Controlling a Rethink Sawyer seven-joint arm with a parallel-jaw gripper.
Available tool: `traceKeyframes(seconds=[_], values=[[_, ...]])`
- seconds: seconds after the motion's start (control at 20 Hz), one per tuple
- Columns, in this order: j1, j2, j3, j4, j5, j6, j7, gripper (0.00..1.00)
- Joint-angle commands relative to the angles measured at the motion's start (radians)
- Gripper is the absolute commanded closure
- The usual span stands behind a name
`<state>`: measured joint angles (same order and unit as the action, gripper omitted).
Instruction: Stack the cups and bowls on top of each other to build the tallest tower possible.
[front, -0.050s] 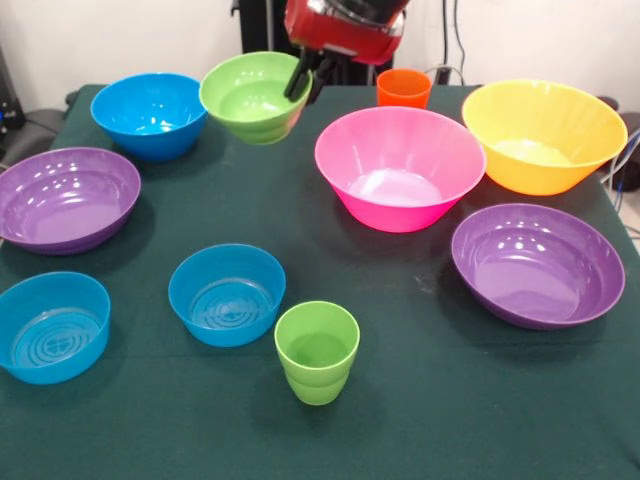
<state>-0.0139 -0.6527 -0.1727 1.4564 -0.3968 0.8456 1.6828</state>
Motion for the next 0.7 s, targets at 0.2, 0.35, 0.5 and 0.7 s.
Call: traceKeyframes(seconds=[0.2,0.35,0.5,0.7], values=[[0.027,0.075,0.084,-0.154,-0.095,-0.027,-0.046,1.0],[0.028,0.101,0.092,-0.209,-0.103,-0.053,-0.046,1.0],[0.028,0.129,0.099,-0.25,-0.116,-0.076,-0.046,1.0],[0.025,0.149,0.118,-0.281,-0.123,-0.111,-0.067,1.0]])
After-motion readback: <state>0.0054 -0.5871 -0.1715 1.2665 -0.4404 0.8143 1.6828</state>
